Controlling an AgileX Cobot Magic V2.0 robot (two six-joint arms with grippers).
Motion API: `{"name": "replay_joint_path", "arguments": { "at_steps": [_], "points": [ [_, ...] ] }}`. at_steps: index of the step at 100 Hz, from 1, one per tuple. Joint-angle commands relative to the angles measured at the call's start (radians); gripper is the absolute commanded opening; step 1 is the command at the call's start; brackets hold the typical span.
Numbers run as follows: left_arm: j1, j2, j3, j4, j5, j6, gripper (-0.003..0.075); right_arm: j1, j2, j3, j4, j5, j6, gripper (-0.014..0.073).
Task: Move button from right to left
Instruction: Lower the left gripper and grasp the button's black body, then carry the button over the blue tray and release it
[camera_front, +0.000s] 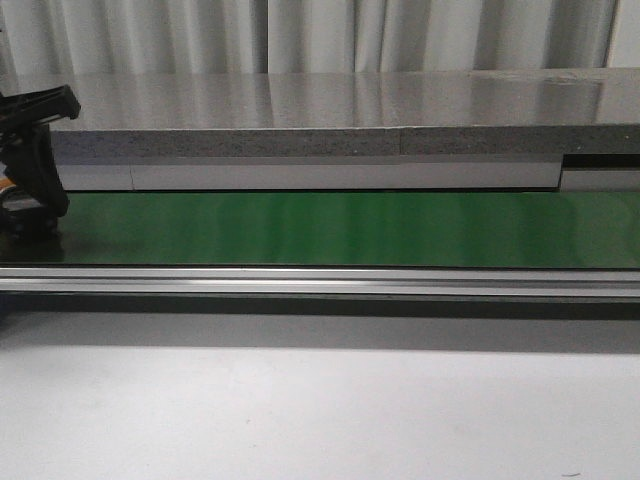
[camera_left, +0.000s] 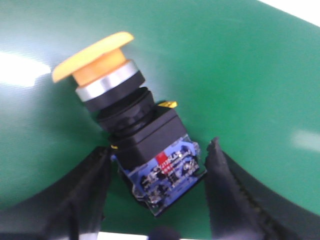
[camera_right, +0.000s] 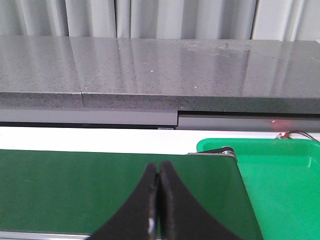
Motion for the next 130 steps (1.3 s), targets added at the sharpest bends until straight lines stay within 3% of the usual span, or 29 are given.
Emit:
{"name": "replay_joint_path", "arguments": {
  "at_steps": [1, 34, 62, 90, 110, 130],
  "points": [
    [0.002, -0.04, -0.037, -0.017, -0.019, -0.011, 0.0195, 0.001, 0.004, -0.028, 0.003, -0.078, -0.005, -0.0067],
    [0.002, -0.04, -0.119, 0.031, 0.073, -0.007, 0.0187, 0.001, 0.004, -0.028, 0.003, -0.078, -0.005, -0.0067],
    [0.017, -0.04, -0.239, 0.322, 0.289, 0.013, 0.0187, 0.001, 0.004, -0.028, 0.003, -0.078, -0.005, -0.0067],
    [0.218, -0.04, -0.273, 0.245, 0.348, 0.171, 0.0187, 0.001, 0.004, -0.028, 0.005, -0.078, -0.005, -0.0067],
    [0.382, -0.037, -0.273, 0.142, 0.348, 0.383, 0.0187, 0.001, 0.004, -0.028, 0.005, -0.078, -0.005, -0.0067],
    [0.447, -0.016, -0.273, 0.131, 0.323, 0.665, 0.019, 0.001, 0.004, -0.028, 0.005, -0.078, -0.005, -0.0067]
  ]
}}
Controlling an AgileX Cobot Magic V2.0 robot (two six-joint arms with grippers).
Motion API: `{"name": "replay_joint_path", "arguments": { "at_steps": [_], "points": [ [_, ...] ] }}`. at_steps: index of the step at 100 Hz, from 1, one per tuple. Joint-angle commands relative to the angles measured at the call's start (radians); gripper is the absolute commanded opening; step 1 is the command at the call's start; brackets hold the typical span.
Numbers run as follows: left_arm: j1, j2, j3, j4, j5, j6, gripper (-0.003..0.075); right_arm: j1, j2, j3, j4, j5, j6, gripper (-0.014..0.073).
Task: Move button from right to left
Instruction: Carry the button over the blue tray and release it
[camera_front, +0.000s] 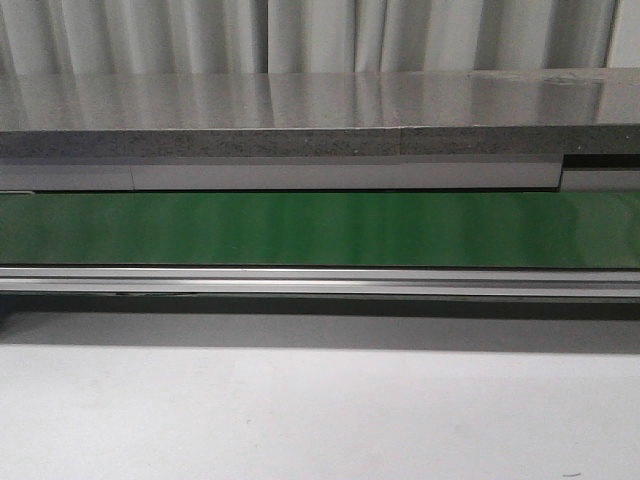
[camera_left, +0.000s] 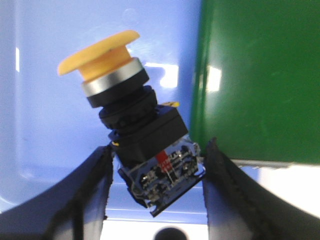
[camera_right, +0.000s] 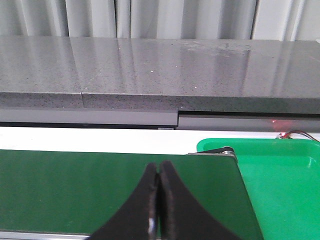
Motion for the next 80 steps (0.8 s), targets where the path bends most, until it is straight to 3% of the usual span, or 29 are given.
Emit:
{"name": "replay_joint_path", "arguments": {
  "at_steps": [1, 29, 80],
  "points": [
    [0.016, -0.03, -0.032, -0.03, -0.04, 0.135, 0.019, 0.001, 0.004, -0.028, 0.003, -0.078, -0.004, -0.0067],
    [0.018, 0.029, -0.03, 0.034, -0.114, 0.348, 0.019, 0.001, 0.004, -0.028, 0.003, -0.086, -0.004, -0.0067],
    [0.018, 0.216, -0.03, 0.114, -0.198, 0.352, 0.019, 0.001, 0.004, -0.028, 0.03, -0.086, -0.004, -0.0067]
  ]
}}
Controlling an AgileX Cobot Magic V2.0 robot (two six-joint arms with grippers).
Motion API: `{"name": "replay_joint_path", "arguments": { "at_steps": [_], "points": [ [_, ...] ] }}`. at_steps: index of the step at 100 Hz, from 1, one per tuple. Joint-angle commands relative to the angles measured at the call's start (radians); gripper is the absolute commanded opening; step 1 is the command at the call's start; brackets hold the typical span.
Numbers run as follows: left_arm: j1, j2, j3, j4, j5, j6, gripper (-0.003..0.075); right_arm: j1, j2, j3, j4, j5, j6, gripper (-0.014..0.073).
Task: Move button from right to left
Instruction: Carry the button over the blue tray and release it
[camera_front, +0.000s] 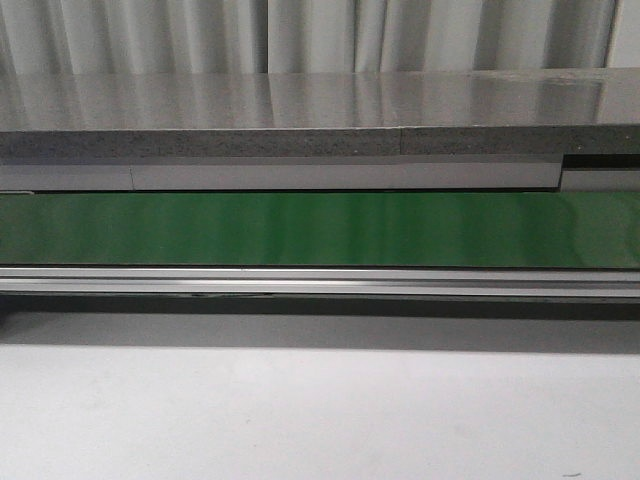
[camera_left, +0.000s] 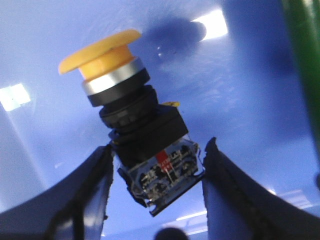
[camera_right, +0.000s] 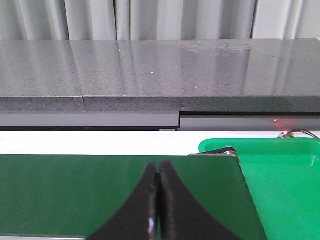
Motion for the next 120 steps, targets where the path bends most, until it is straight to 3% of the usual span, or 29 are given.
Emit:
{"name": "replay_joint_path", "arguments": {
  "at_steps": [1, 32, 54, 63, 98, 110, 120],
  "points": [
    [0.003, -0.028, -0.03, 0.0, -0.042, 0.001, 0.019, 0.001, 0.004, -0.028, 0.007, -0.08, -0.004, -0.0067],
    [0.003, -0.002, -0.03, 0.0, -0.06, 0.001, 0.0208, 0.001, 0.004, -0.028, 0.007, -0.08, -0.004, -0.0067],
    [0.003, -0.002, -0.03, 0.0, -0.077, 0.001, 0.0508, 0.001, 0.004, -0.028, 0.007, -0.08, -0.004, -0.0067],
    [0.003, -0.002, -0.032, 0.022, -0.084, -0.01, 0.0551, 0.001, 0.004, -0.028, 0.007, -0.08, -0.004, -0.0067],
    [0.003, -0.067, -0.032, 0.089, -0.081, -0.017, 0.0531, 0.001, 0.004, -0.028, 0.007, -0.08, -0.004, -0.0067],
    [0.003, -0.13, -0.032, 0.085, -0.085, -0.043, 0.0407, 0.001, 0.004, -0.028, 0.007, -0.084, -0.004, -0.0067],
    [0.003, -0.189, -0.032, 0.079, -0.091, -0.114, 0.0238, 0.001, 0.004, -0.028, 0.007, -0.093, -0.004, -0.0067]
  ]
}}
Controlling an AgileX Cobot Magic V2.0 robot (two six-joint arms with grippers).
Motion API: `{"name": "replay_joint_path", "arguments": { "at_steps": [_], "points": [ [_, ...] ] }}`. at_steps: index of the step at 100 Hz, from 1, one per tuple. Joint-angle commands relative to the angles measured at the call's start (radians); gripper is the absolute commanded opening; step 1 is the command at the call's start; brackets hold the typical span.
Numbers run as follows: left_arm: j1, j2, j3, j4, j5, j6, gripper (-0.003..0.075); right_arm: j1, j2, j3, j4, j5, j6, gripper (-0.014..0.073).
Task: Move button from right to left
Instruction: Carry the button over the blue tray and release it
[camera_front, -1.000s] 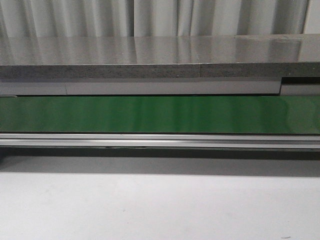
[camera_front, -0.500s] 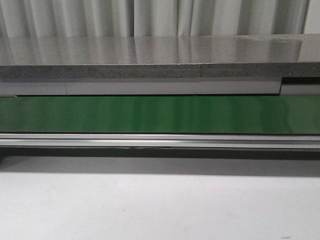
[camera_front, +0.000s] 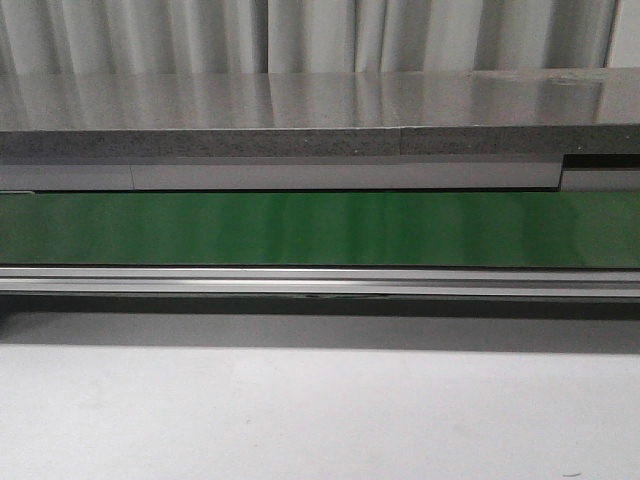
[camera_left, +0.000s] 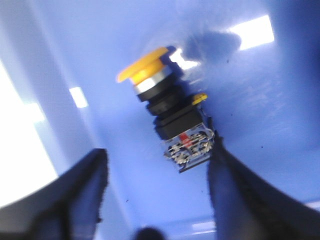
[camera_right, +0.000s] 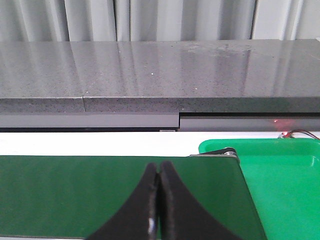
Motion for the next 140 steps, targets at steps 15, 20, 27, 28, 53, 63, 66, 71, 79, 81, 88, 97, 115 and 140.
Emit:
{"name": "replay_joint_path", "arguments": {
  "at_steps": [15, 20, 27, 28, 53, 63, 66, 71, 79, 81, 88, 97, 115, 140],
  "points": [
    [0.003, -0.184, -0.028, -0.102, -0.028, -0.097, -0.0009, 0.001, 0.004, -0.028, 0.005, -0.094, -0.004, -0.0067],
    [0.003, -0.208, -0.028, -0.161, -0.033, -0.097, -0.002, 0.001, 0.004, -0.028, 0.005, -0.095, -0.004, -0.0067],
    [0.001, -0.234, -0.028, -0.256, -0.042, -0.097, -0.002, 0.001, 0.004, -0.028, 0.005, -0.095, -0.004, -0.0067],
    [0.001, -0.237, -0.028, -0.273, -0.046, -0.097, -0.002, 0.001, 0.004, -0.028, 0.005, -0.095, -0.004, -0.0067],
    [-0.094, -0.332, -0.028, -0.45, -0.058, -0.097, -0.002, 0.001, 0.004, -0.028, 0.005, -0.095, -0.004, -0.0067],
    [-0.173, -0.364, -0.028, -0.452, -0.056, -0.099, -0.002, 0.001, 0.004, -0.028, 0.005, -0.09, -0.004, -0.0067],
    [-0.192, -0.372, -0.028, -0.452, -0.056, -0.106, -0.002, 0.001, 0.004, -0.028, 0.005, -0.09, -0.004, -0.0067],
    [-0.226, -0.387, -0.028, -0.452, -0.056, -0.132, -0.002, 0.001, 0.004, -0.028, 0.005, -0.09, -0.004, -0.0067],
    [-0.272, -0.41, -0.028, -0.454, -0.058, -0.156, -0.002, 0.001, 0.004, -0.028, 0.005, -0.09, -0.004, -0.0067],
    [-0.283, -0.415, -0.028, -0.462, -0.058, -0.164, -0.002, 0.001, 0.004, -0.028, 0.005, -0.09, -0.004, -0.0067],
    [-0.318, -0.427, -0.028, -0.494, -0.059, -0.173, -0.002, 0.001, 0.004, -0.028, 0.005, -0.091, -0.004, -0.0067],
    [-0.353, -0.442, -0.026, -0.54, -0.059, -0.175, -0.002, 0.001, 0.004, -0.028, 0.005, -0.091, -0.004, -0.0067],
    [-0.42, -0.487, 0.008, -0.583, -0.096, -0.175, -0.002, 0.001, 0.005, -0.028, 0.005, -0.091, -0.004, -0.0067],
    [-0.467, -0.615, 0.148, -0.649, -0.228, -0.2, -0.002, 0.001, 0.005, -0.028, 0.005, -0.091, -0.004, -0.0067]
  ]
}}
